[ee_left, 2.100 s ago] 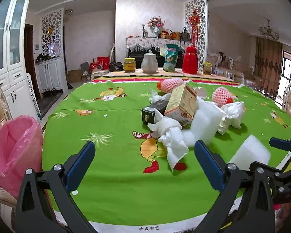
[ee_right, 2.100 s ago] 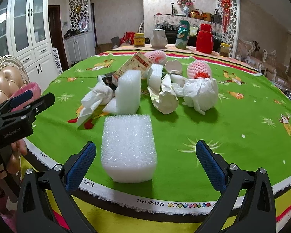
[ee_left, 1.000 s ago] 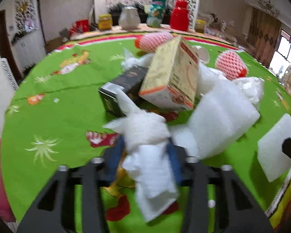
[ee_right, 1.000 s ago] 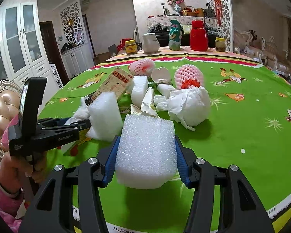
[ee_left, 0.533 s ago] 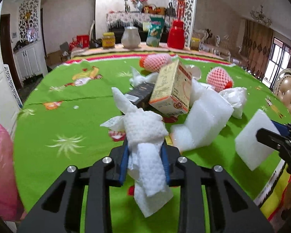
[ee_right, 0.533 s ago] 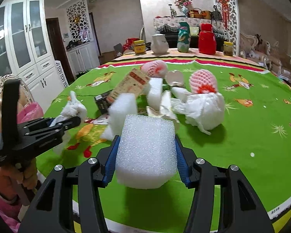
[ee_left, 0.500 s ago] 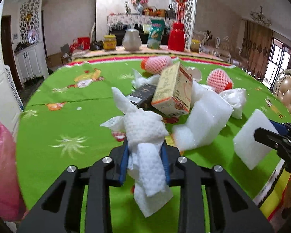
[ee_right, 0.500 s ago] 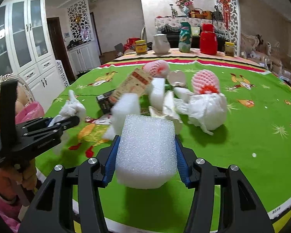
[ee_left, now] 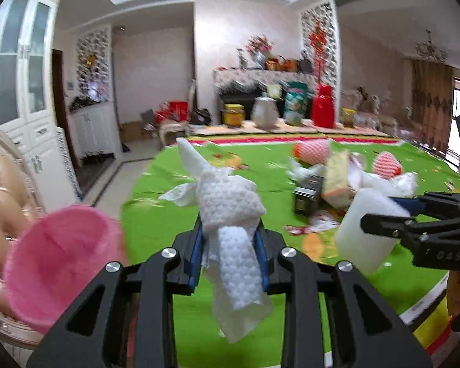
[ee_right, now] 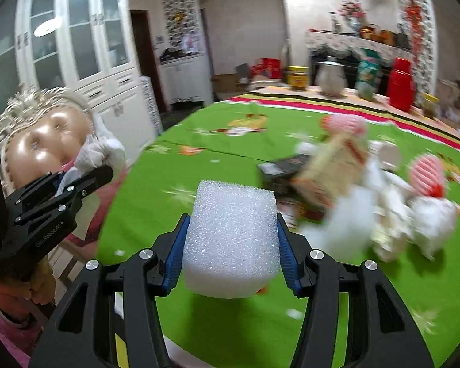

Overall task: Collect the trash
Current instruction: 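Carry both items to the pink bin and open the left tool over it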

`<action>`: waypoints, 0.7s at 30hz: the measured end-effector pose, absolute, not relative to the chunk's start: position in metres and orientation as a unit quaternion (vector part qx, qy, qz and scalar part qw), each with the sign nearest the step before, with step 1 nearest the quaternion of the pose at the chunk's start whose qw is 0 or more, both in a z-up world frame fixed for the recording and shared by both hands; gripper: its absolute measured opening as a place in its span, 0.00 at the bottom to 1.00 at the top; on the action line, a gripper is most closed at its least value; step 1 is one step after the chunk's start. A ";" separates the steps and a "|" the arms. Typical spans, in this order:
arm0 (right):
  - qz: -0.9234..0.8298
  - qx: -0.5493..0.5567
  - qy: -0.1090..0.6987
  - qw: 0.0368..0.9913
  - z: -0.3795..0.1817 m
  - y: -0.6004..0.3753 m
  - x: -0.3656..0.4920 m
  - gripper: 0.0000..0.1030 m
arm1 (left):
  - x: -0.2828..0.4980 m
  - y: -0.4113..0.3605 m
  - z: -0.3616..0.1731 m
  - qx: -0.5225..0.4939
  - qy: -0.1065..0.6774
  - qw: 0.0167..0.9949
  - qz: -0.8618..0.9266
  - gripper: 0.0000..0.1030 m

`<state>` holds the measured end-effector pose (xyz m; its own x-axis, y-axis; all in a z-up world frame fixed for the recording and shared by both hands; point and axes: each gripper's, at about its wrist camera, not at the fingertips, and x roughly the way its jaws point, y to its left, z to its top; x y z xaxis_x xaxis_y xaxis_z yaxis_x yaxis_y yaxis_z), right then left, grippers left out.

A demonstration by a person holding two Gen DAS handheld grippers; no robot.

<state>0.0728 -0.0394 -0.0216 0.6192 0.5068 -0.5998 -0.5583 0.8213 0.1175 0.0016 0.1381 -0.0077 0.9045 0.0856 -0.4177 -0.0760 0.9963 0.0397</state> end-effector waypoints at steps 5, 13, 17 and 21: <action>0.349 -0.063 0.316 0.880 -0.014 0.016 0.073 0.50 | -0.027 0.192 0.001 -0.002 0.198 0.975 0.103 0.28; 0.429 -0.103 0.301 0.845 -0.001 0.116 0.081 0.50 | -0.056 0.285 -0.002 -0.041 0.212 0.958 0.186 0.28; 0.461 -0.112 0.299 0.828 0.003 0.160 0.088 0.50 | -0.064 0.326 -0.010 -0.068 0.226 0.948 0.215 0.28; 0.488 -0.114 0.302 0.811 0.003 0.201 0.095 0.51 | -0.058 0.352 -0.023 -0.091 0.246 0.938 0.226 0.28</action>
<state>0.0947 0.2010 0.0029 0.3407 0.7226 -0.6015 -0.8603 0.4976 0.1105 -0.0582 0.3521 -0.0228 0.7768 0.3796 -0.5025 -0.4689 0.8813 -0.0591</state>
